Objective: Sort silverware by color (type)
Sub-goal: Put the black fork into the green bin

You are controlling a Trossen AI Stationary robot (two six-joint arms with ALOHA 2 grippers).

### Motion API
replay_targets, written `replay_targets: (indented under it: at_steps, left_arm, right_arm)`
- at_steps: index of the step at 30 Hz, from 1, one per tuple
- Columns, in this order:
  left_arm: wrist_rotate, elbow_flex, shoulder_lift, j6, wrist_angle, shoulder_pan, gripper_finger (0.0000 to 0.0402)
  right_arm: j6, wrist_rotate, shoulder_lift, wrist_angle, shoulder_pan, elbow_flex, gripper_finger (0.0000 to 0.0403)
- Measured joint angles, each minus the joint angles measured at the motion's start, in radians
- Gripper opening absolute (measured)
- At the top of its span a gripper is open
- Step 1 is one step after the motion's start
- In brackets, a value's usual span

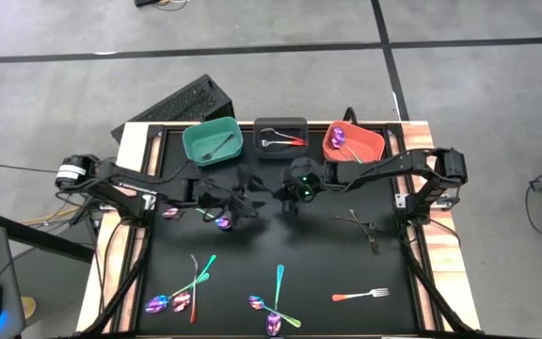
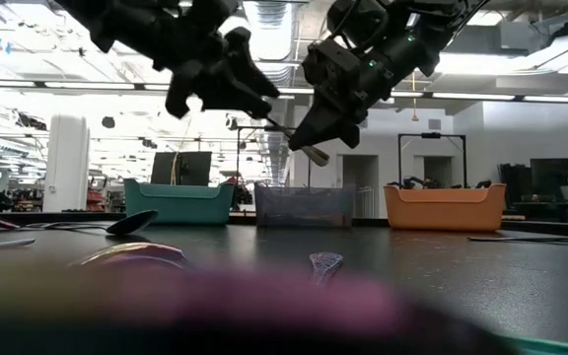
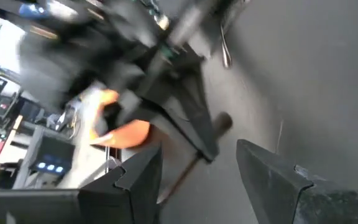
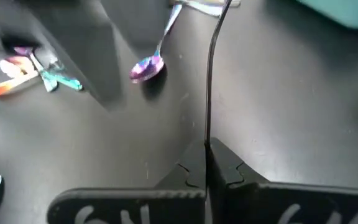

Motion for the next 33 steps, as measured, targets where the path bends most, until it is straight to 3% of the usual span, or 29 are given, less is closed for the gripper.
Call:
replay_targets:
  at_steps: [2, 9, 11, 21, 31, 33]
  left_arm:
    - [-0.055, 0.020, 0.043, 0.028, -0.031, 0.000, 0.0197]
    - [-0.388, 0.111, 0.196, 0.190, -0.034, -0.017, 0.0182]
    - [-0.429, 0.128, 0.218, 0.220, -0.038, -0.025, 0.0170]
    - [-0.537, 0.166, 0.222, 0.202, -0.062, -0.028, 0.0106]
    - [-0.506, 0.166, 0.210, 0.117, -0.152, -0.014, 0.0010]
    - [-0.496, 0.166, 0.205, 0.081, -0.166, -0.002, 0.0006]
  right_arm:
    - [-0.001, 0.000, -0.001, 0.011, 0.000, 0.000, 0.0009]
    - [0.009, 0.019, -0.001, 0.009, -0.004, 0.000, 0.0009]
    - [0.010, 0.019, -0.001, 0.003, -0.004, 0.000, 0.0009]
    - [-0.003, 0.024, -0.003, 0.008, -0.005, 0.002, 0.0010]
    - [-0.010, 0.037, -0.004, 0.022, -0.029, 0.003, 0.0012]
    - [-0.010, 0.064, -0.004, 0.039, -0.029, 0.003, 0.0019]
